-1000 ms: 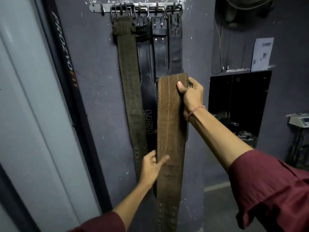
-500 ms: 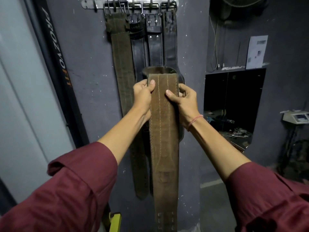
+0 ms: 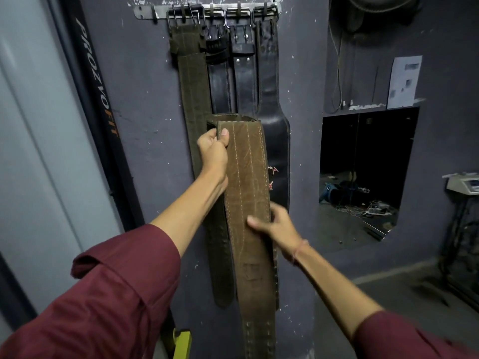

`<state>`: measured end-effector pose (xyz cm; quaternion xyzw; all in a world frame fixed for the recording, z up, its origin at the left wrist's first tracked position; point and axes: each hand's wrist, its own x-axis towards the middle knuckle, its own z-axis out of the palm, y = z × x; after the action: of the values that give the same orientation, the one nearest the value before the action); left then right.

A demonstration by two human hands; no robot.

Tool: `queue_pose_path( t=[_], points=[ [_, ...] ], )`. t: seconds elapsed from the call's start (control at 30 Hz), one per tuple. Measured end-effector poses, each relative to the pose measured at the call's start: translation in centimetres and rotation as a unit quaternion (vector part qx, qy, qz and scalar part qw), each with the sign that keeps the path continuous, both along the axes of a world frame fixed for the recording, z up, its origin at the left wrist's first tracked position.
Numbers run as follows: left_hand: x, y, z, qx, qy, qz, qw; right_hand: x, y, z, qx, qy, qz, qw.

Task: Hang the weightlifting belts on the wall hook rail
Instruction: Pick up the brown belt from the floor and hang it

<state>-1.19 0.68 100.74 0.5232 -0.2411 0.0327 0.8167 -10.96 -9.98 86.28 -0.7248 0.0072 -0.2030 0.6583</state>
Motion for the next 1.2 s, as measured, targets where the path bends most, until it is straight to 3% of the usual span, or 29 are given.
queue_pose_path(
  t=[0.13,0.3,0.4,0.5,0.7,0.83,0.9,1.0,1.2],
  points=[
    [-0.8,-0.5,-1.2,0.034,-0.073,0.009,0.997,1.2,1.0,12.1,0.058,-0.115,-0.001,0.992],
    [-3.0,0.8,-6.5,0.082,-0.140,0.053,0.985,2.4,1.9,14.0,0.099,-0.109,-0.092,0.985],
    [-4.4,2.2,-13.5,0.169,-0.065,-0.012,0.983,2.4,2.2,13.9,0.128,-0.121,-0.113,0.978],
    [-4.9,3.2,-17.1,0.188,0.016,-0.082,0.979,2.1,1.7,14.1,0.138,-0.131,-0.116,0.975],
    [-1.8,2.1,-7.1,0.053,0.090,-0.235,0.966,1.4,0.9,11.8,0.133,-0.130,-0.085,0.979],
    [0.6,1.7,-1.3,-0.030,0.158,-0.255,0.953,1.4,0.2,10.0,0.102,-0.143,-0.067,0.982],
    [1.1,1.2,-0.1,-0.067,0.202,-0.247,0.945,1.3,-0.3,9.3,0.083,-0.143,-0.049,0.985],
    [0.5,0.4,0.8,-0.046,0.218,-0.200,0.954,1.2,-1.2,8.9,0.044,-0.134,-0.008,0.990],
    [0.5,-1.5,-1.3,-0.080,0.139,-0.008,0.987,1.5,-1.1,9.1,-0.013,-0.106,0.027,0.994]
  ],
)
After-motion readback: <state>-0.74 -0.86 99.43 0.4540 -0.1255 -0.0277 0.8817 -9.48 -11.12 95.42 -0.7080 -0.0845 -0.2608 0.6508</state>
